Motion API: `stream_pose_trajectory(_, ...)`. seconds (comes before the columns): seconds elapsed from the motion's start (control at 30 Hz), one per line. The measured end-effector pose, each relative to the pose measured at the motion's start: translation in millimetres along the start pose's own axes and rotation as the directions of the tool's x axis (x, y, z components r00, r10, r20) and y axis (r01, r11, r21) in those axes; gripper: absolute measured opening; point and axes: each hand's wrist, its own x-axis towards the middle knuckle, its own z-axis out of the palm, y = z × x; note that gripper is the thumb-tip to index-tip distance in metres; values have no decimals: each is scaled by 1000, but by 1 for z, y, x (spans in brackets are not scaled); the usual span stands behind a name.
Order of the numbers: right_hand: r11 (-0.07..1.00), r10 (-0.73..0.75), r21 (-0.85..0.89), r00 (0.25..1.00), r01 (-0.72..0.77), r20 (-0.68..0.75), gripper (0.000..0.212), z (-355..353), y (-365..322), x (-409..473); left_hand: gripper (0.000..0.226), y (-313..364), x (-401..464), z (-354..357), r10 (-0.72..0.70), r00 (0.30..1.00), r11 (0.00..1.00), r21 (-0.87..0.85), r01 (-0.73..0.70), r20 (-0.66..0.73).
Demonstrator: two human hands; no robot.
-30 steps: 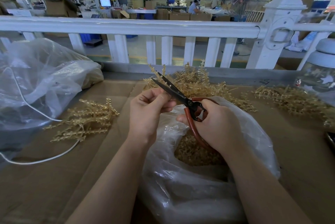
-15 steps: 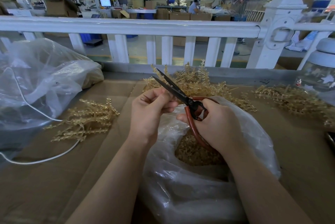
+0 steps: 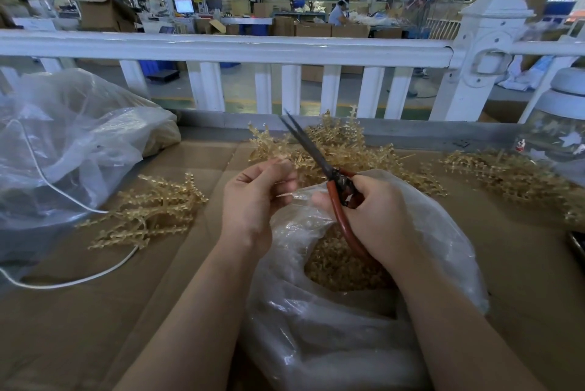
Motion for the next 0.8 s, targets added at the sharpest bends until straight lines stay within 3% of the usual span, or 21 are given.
stream_pose_trajectory(0.1, 991, 74, 114, 997, -76, 16, 65, -1, -1, 3, 14, -3, -2, 3, -33, 997, 994, 111, 24, 75)
stream_pose_trajectory(0.3, 924, 175, 318, 975, -211, 136, 19, -1, -3, 6, 7, -10, -5, 10, -66, 987, 959, 281, 23, 144)
stream_pose_trajectory(0.47, 892, 215, 374, 966, -253, 140, 12, -4, -6, 7, 19, -7, -6, 9, -44, 981, 943, 332, -21, 188)
stream_pose_trajectory(0.63, 887, 241, 373, 961, -274, 134, 13, -7, -9, 7, 32, -6, -6, 8, 188, 980, 892, 407, -196, 59)
stream_pose_trajectory(0.8, 878, 253, 392, 961, -275, 109, 16, -10, -12, 6, 32, -5, -1, 3, 390, 919, 840, 434, -326, -65)
